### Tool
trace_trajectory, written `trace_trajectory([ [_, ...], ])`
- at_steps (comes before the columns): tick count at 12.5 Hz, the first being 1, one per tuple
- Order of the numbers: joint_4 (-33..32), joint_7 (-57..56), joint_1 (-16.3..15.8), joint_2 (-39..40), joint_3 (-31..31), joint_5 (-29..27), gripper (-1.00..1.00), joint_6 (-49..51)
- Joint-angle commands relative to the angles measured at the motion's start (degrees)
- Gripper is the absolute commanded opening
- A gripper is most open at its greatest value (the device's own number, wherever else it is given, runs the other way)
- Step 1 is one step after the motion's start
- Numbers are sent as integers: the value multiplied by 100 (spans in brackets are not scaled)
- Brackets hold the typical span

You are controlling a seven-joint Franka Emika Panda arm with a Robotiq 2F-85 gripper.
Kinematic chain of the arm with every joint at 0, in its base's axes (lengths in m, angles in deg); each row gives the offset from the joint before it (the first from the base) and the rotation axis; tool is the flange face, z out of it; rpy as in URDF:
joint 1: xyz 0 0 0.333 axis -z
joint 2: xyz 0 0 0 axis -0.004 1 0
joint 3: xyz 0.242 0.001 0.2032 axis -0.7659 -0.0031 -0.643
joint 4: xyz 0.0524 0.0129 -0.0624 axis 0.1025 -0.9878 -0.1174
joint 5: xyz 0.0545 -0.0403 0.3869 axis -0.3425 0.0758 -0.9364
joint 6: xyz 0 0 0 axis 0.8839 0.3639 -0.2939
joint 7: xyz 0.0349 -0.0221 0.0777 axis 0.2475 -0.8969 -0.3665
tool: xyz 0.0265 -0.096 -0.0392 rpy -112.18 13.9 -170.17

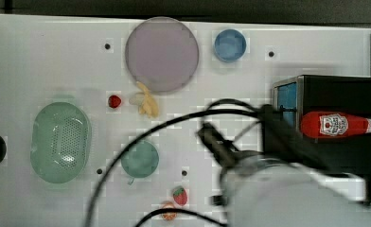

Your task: Pick Ketchup from oven and place it on table.

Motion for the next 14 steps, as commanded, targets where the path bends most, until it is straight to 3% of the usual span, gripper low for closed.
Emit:
trace_trajectory([
  [1,-98,154,292,594,561,-56,100,-468],
  [8,-45,114,413,1589,1915,-56,100,-1736],
  [14,112,114,435,2825,2601,-118,100,-2796],
])
